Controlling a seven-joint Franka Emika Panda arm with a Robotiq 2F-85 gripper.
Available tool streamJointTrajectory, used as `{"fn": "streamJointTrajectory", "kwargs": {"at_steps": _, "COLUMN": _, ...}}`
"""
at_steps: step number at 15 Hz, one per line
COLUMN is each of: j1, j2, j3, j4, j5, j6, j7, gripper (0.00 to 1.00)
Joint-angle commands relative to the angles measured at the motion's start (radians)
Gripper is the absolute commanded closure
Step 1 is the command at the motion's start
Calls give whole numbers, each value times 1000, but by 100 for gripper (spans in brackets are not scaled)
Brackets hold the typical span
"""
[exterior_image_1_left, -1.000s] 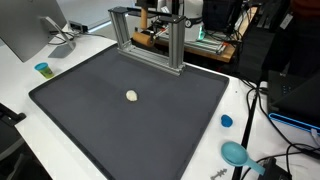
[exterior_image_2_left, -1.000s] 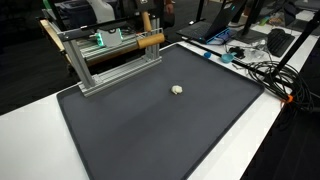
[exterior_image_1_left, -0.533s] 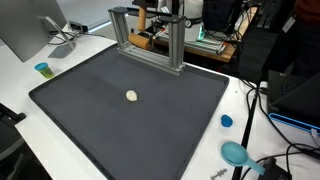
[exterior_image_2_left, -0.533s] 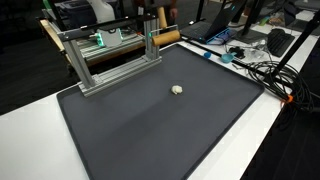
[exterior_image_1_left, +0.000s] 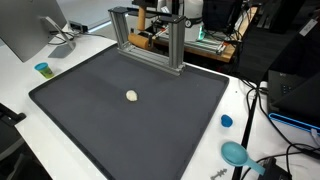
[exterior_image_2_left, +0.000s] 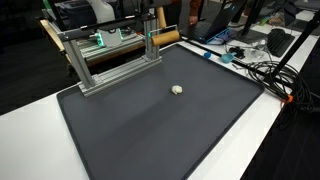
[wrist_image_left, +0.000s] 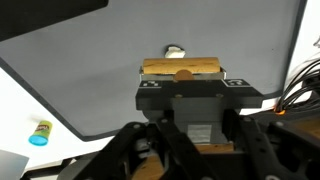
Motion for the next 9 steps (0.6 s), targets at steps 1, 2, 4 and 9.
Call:
{"fn": "streamJointTrajectory", "kwargs": {"at_steps": 1, "j1": 6, "j2": 1, "j3": -6, "j4": 1, "j5": -4, "j6": -2, "j7": 3, "gripper": 53}}
{"fn": "streamJointTrajectory", "kwargs": {"at_steps": 2, "j1": 6, "j2": 1, "j3": -6, "j4": 1, "j5": -4, "j6": -2, "j7": 3, "gripper": 78}}
{"fn": "streamJointTrajectory", "kwargs": {"at_steps": 4, "j1": 2, "j2": 60, "j3": 16, "j4": 29, "j5": -22, "j6": 47, "j7": 15, "gripper": 78}}
{"fn": "streamJointTrajectory", "kwargs": {"at_steps": 9, "j1": 38, "j2": 309, "j3": 22, "j4": 155, "j5": -42, "j6": 186, "j7": -75, "gripper": 78}}
